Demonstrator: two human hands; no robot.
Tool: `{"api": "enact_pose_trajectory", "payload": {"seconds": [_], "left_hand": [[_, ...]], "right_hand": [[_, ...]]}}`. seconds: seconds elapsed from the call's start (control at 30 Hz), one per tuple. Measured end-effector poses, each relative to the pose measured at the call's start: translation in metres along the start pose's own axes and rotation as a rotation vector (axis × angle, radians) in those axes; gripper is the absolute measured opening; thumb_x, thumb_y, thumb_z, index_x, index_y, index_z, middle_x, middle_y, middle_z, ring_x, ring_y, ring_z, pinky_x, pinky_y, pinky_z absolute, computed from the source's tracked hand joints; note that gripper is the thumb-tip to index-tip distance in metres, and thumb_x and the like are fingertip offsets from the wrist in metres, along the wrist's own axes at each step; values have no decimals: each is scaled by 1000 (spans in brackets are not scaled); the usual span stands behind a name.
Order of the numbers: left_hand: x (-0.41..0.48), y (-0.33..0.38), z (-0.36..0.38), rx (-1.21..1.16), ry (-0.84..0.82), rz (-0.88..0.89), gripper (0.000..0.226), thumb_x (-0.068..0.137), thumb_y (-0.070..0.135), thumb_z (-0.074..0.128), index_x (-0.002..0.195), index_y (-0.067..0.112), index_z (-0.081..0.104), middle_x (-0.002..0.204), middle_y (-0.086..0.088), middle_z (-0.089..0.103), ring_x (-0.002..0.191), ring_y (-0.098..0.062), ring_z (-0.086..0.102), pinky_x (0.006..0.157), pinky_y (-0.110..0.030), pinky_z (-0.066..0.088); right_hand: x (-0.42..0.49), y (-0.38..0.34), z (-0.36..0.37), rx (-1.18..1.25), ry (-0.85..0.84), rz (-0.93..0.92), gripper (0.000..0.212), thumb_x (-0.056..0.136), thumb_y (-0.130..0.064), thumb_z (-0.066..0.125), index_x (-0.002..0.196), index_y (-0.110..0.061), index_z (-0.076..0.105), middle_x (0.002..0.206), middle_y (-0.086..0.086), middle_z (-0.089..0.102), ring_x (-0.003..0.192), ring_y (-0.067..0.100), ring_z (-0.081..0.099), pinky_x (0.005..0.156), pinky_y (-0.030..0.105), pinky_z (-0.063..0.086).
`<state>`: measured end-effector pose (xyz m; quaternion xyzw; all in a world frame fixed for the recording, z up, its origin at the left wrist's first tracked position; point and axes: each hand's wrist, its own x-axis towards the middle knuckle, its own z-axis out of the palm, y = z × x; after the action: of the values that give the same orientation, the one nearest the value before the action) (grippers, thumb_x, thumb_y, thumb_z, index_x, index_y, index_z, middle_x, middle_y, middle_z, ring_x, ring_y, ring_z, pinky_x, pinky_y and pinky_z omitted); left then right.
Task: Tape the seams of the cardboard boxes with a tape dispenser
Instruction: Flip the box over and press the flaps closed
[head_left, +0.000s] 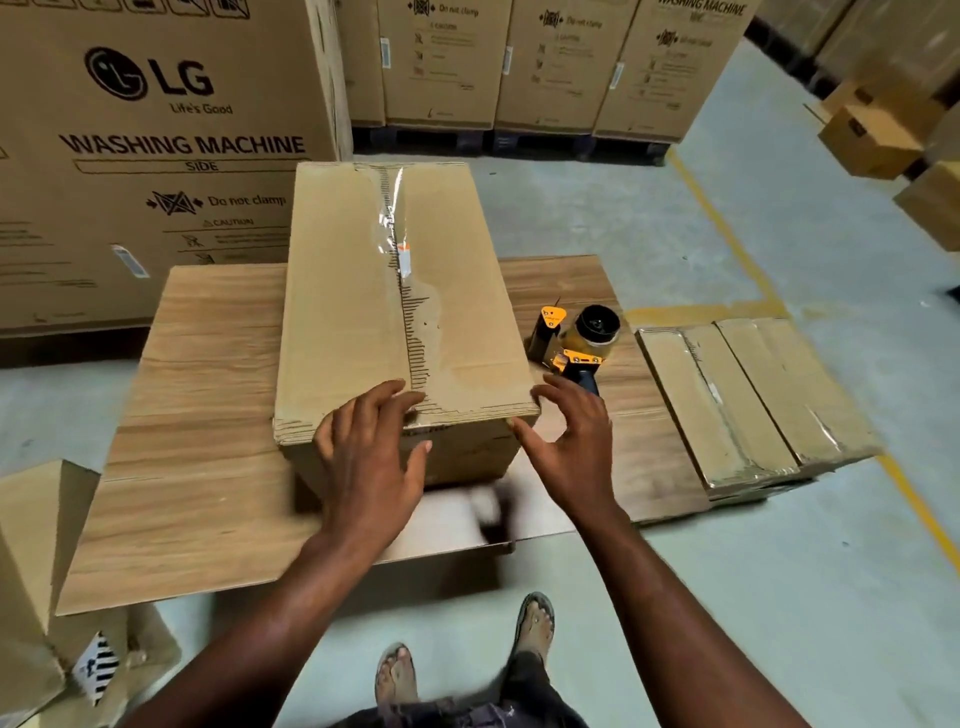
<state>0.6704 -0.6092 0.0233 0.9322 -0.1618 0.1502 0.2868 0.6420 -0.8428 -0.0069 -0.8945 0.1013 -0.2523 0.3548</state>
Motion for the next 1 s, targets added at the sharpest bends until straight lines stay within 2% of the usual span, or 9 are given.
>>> {"api": "enact_pose_trajectory", "payload": {"seconds": [0.13, 0.27, 0.33, 0.4, 0.5, 0.6, 0.7, 0.87, 1.0], "left_hand": [[11, 72, 38, -343, -124, 204, 46, 83, 12, 77, 125, 17, 61, 134, -1, 52, 123, -19, 49, 108, -26, 34], [28, 141, 94, -467, -381, 185, 50, 89, 12, 67, 136, 17, 51, 139, 1, 44, 130, -10, 43, 109, -14, 28], [42, 163, 127, -495, -474, 93, 51, 89, 10, 65, 137, 19, 50, 139, 0, 45, 126, -10, 44, 101, -5, 26], [60, 174, 163, -485, -539, -40, 49, 90, 8, 63, 136, 17, 51, 137, -3, 48, 123, -16, 49, 97, -12, 33], [81, 171, 214, -352, -604, -183, 47, 90, 3, 58, 135, 11, 53, 135, -10, 50, 122, -25, 51, 94, -20, 34], [95, 160, 248, -283, -645, -249, 51, 85, -4, 54, 134, 12, 55, 132, -10, 51, 120, -25, 53, 96, -20, 37], [111, 157, 276, -282, -595, -391, 51, 84, -5, 53, 131, 14, 58, 127, -8, 55, 116, -23, 57, 96, -21, 40], [118, 163, 302, -308, -495, -583, 36, 87, 0, 57, 120, 13, 64, 115, -8, 66, 104, -22, 64, 93, -29, 49], [115, 167, 306, -490, -442, -752, 27, 89, 0, 58, 113, 13, 63, 104, -1, 71, 94, -16, 68, 87, -25, 52]], "right_hand": [[12, 48, -33, 131, -65, 395, 42, 78, -16, 87, 116, -14, 70, 113, -3, 65, 108, 17, 63, 84, 5, 41], [21, 107, -55, 214, -99, 690, 29, 83, -12, 82, 108, -20, 68, 105, -6, 70, 98, 17, 68, 92, 35, 54], [33, 129, -56, 267, -84, 761, 27, 84, -11, 81, 107, -19, 69, 109, -1, 71, 88, 11, 67, 85, 32, 56], [50, 148, -51, 276, -101, 811, 26, 86, -10, 79, 110, -13, 70, 115, 5, 71, 89, 11, 66, 75, 20, 52], [80, 170, -34, 241, -182, 878, 32, 87, -16, 77, 116, -8, 67, 117, 9, 70, 108, 24, 66, 89, 30, 51], [107, 184, -11, 231, -289, 971, 42, 89, -29, 75, 120, -6, 62, 116, 11, 67, 110, 26, 62, 87, 30, 46], [130, 201, 11, 422, -368, 1148, 57, 71, -43, 78, 107, 0, 66, 103, 13, 72, 89, 25, 68, 71, 32, 53], [150, 209, 29, 776, -491, 1295, 25, 89, -31, 69, 94, -6, 70, 77, 10, 73, 58, 20, 68, 54, 23, 51], [150, 223, 41, 734, -524, 1304, 63, 50, -53, 81, 95, -8, 75, 84, 10, 76, 69, 23, 71, 66, 30, 57]]}}
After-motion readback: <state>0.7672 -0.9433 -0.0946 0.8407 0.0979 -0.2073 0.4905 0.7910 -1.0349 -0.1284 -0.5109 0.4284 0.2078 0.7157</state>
